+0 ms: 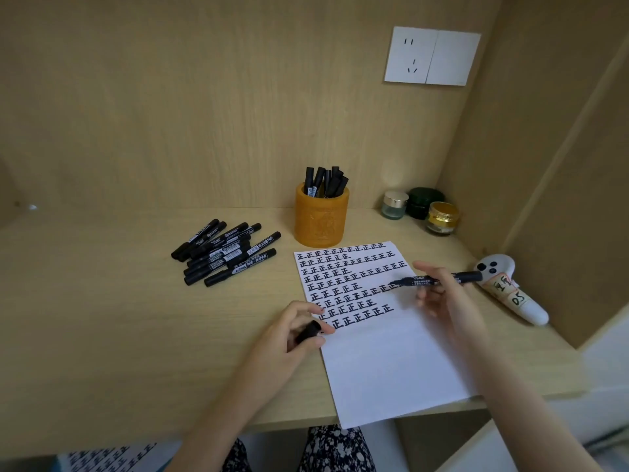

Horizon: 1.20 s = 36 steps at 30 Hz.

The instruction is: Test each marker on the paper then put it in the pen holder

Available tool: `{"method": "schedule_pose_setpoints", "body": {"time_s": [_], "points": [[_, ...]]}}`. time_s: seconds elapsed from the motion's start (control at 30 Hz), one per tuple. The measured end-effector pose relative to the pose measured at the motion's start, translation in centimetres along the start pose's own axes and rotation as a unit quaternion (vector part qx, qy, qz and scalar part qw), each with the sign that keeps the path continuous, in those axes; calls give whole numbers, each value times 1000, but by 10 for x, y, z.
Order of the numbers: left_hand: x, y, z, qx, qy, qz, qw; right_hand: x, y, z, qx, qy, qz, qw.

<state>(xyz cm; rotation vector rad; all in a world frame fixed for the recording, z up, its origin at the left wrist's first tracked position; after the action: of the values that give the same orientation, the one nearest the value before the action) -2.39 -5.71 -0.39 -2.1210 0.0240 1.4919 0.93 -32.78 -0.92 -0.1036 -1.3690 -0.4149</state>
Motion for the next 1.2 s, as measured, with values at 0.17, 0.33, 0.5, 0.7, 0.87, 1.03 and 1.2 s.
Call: {"method": "schedule_pose_setpoints", "body": {"time_s": [0.17,0.33,0.5,0.7,0.87,1.03,1.2], "points": [[4,0,-1,-6,-1,-2,1000,11,4,2,-53,-36,101,993],[8,-1,-2,0,-9,-4,1000,9,8,4,-100,-68,174,977],[10,-1,-2,1,-7,-15,1000,2,7,-2,-125,-65,184,973],[13,0,-3,1,-2,-21,1000,-1,6,-5,-132,-74,191,970],[14,0,-2,-3,7,-15,1000,-2,6,-5,-129,-83,196,969],[16,1,-3,-4,11,-21,1000,-2,6,-5,-123,-85,201,968],[16,1,-3,0,8,-29,1000,-2,7,-4,-120,-89,218,964]]}}
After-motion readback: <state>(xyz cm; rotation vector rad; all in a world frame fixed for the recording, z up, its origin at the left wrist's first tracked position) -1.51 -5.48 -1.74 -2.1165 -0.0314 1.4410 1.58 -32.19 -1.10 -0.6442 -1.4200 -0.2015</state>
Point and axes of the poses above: each hand's wrist, its own z-axis away from the middle knuckle, its own y-axis out of the palm, x = y × z, the point moved 5 cm from there along -z, towards the middle knuckle, and after that the axes turned 10 degrees about y, right-handed, at the moved point
